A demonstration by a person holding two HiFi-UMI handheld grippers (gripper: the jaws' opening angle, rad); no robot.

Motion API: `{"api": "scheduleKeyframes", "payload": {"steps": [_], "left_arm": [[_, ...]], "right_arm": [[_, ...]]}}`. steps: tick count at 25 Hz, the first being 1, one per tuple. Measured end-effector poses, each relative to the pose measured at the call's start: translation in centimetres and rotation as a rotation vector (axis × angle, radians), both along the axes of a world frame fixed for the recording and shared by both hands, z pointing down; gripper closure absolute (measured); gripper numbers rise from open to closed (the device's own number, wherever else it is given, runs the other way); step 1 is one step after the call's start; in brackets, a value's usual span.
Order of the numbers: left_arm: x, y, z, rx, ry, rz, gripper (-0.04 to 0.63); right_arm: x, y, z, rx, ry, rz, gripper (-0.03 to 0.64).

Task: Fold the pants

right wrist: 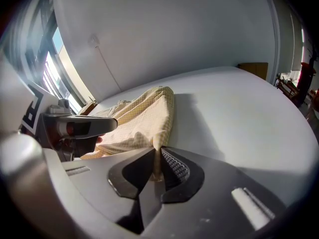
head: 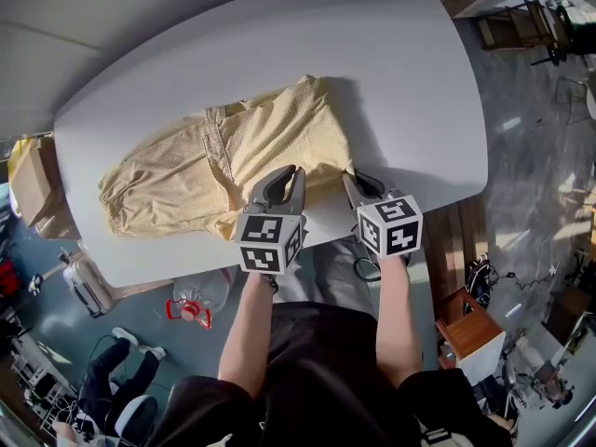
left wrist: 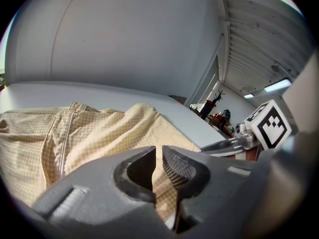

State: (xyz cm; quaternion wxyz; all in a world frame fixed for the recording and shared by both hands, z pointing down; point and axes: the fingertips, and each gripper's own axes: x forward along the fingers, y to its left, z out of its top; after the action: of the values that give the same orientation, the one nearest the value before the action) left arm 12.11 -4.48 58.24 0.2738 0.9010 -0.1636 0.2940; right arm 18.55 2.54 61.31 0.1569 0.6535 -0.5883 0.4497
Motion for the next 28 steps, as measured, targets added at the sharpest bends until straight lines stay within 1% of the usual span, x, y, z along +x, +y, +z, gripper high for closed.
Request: {"api": "scheduleKeyframes", "payload": {"steps": [4, 9, 18, 22, 25, 28], "left_arm": [[1.3, 0.7, -0.4, 0.003, 0.009, 0.010, 0.551], [3.7, 2.9, -0.3, -0.008, 0.019, 0.046, 0.551], [10.1, 8.1, -1.1, -0.013, 0.056, 0.131, 0.551], [12.1, 9.9, -2.0, -0.016, 0.086, 0.139, 0.551], [12.4, 10.0, -2.7, -0.011, 0.096, 0.138, 0.551], [12.1, 9.2, -3.4, 0.004, 0.103, 0.116, 0.552]], "right_arm": [[1.3, 0.8, -0.5, 0.007, 0.002, 0.019, 0.578], [3.6, 2.9, -0.7, 0.004, 0.014, 0.056, 0.578], [10.3, 9.6, -1.7, -0.014, 0.051, 0.157, 0.578], [11.9, 11.0, -2.9, 0.001, 0.068, 0.149, 0.583], [11.8, 10.9, -3.7, 0.016, 0.076, 0.140, 0.583], [11.9, 10.4, -4.8, 0.035, 0.087, 0.125, 0.582]]}}
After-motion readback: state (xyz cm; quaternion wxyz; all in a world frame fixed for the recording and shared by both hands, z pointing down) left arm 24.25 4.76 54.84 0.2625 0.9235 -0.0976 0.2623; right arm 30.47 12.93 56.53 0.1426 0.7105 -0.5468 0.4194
